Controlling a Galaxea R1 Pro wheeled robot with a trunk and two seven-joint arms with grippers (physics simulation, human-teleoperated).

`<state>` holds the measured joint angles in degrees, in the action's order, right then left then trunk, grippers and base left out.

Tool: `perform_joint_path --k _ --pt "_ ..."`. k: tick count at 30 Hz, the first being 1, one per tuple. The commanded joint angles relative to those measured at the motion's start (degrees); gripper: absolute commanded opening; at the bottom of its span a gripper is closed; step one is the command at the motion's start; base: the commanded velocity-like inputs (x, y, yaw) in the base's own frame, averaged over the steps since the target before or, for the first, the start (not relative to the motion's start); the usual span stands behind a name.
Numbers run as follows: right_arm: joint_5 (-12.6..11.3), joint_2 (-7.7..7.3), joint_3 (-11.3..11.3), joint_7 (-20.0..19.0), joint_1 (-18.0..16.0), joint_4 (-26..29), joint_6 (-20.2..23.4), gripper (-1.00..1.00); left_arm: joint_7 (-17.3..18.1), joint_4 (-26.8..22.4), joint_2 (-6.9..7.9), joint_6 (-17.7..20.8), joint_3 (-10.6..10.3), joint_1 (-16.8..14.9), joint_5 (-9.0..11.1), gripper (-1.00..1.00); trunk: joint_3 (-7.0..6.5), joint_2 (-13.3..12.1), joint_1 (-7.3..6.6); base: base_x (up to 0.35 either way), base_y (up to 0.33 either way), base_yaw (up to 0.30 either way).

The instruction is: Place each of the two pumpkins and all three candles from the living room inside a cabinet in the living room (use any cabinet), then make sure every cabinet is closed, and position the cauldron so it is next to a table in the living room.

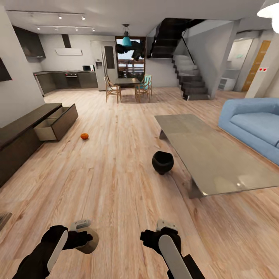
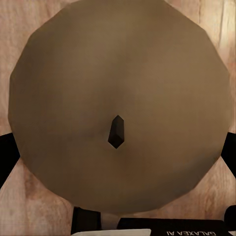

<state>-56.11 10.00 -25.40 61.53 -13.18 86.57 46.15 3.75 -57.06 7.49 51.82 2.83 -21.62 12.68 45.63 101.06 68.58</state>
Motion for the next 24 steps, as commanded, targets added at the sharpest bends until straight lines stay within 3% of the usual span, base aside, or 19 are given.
perform_joint_path --k 1,24 --pt "0.01 0.0 0.0 0.0 0.0 0.0 0.0 1.0 -0.02 0.0 -0.01 -0.02 -0.01 -0.01 0.06 -1.0 0.0 0.0 0.0 0.258 0.197 0.291" --pt "0.0 0.0 -0.08 0.0 0.0 0.0 0.0 1.0 -0.02 0.66 0.07 -0.95 0.07 -0.01 0.07 -1.0 0.0 0.0 0.0 0.278 0.207 0.282"
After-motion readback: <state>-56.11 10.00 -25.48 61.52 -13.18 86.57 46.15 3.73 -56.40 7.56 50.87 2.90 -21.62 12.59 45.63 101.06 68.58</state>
